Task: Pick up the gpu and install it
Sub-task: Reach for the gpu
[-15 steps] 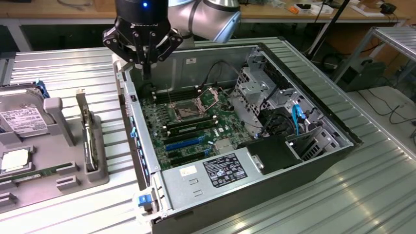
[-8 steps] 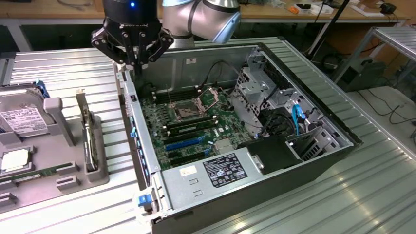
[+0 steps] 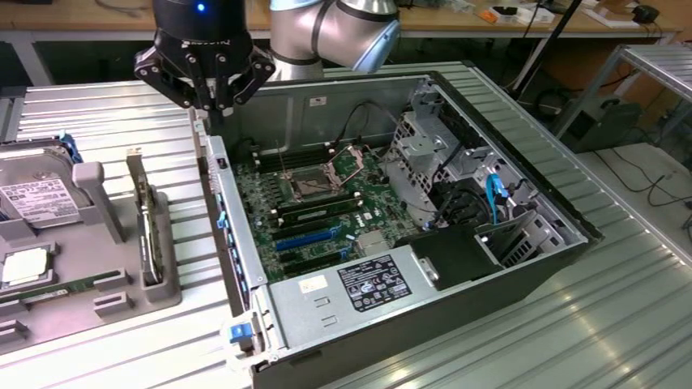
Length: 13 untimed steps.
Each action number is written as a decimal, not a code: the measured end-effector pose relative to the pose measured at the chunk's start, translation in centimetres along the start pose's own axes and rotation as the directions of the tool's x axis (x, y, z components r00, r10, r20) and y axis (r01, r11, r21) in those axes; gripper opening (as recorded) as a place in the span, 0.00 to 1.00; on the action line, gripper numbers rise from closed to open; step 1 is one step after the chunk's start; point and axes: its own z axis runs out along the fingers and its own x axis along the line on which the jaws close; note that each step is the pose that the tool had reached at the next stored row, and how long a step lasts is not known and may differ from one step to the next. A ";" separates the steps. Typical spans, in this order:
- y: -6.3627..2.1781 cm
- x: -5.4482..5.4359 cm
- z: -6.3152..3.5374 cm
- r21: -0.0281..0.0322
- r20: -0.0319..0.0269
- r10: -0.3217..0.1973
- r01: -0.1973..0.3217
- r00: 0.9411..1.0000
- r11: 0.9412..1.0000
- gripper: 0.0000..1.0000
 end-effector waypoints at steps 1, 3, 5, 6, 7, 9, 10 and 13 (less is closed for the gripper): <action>-0.01 0.1 0.00 0.000 0.000 0.000 0.000 1.000 1.000 0.11; -0.06 0.8 -0.02 0.000 0.000 0.000 0.000 1.000 1.000 0.11; -0.08 1.0 -0.03 0.000 0.000 0.000 0.000 1.000 1.000 0.11; -0.09 1.2 -0.03 0.000 0.000 0.000 0.000 1.000 1.000 0.11; -0.09 1.4 -0.03 0.000 0.000 0.000 0.000 1.000 1.000 0.11; -0.10 1.7 -0.04 0.000 0.000 0.000 0.000 1.000 1.000 0.11; -0.10 1.9 -0.05 0.000 0.000 0.000 0.000 1.000 1.000 0.11; -0.10 2.3 -0.06 0.000 0.000 0.000 0.000 1.000 1.000 0.11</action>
